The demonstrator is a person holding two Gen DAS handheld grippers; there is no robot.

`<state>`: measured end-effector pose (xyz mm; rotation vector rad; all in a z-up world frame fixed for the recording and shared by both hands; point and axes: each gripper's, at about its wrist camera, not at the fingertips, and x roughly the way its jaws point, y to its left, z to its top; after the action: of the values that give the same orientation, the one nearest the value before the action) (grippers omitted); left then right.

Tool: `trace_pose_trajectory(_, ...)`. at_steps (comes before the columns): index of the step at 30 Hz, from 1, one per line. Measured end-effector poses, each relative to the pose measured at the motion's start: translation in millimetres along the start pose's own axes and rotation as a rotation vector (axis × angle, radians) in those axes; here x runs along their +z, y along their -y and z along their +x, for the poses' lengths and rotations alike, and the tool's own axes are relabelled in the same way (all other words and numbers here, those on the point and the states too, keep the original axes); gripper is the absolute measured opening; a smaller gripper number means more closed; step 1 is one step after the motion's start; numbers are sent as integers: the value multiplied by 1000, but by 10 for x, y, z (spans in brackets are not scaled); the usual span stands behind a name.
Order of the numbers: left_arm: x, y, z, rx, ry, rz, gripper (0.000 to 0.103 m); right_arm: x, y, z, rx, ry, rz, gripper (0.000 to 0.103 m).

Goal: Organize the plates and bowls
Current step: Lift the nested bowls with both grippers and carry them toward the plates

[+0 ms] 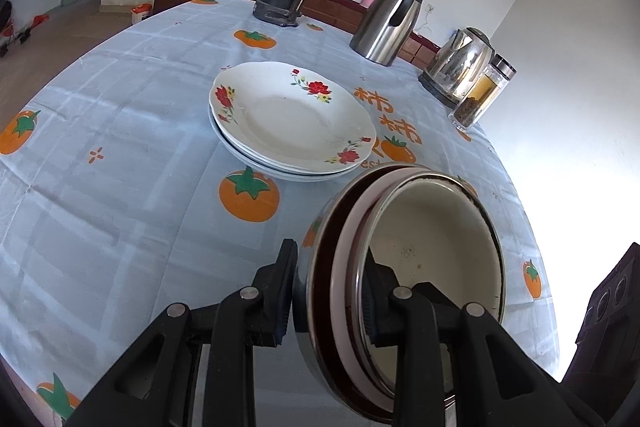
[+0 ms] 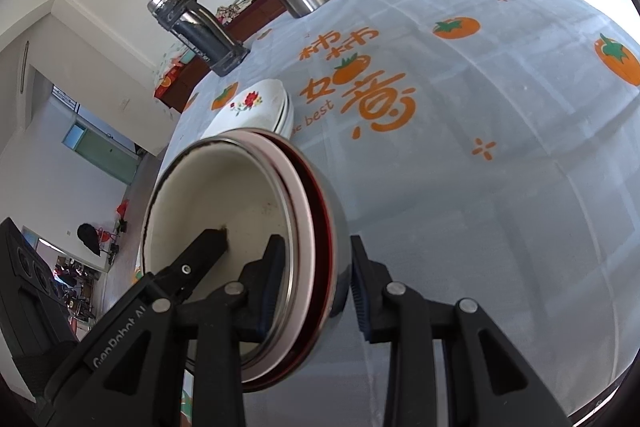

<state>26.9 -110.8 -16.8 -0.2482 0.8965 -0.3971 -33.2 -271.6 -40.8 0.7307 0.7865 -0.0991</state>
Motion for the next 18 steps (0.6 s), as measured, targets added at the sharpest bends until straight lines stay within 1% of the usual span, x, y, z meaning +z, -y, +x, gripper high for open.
trace_pose_trajectory(18,98,-281,-47,14,20,-45,31,-40,-283,167,6,-22,-41,32)
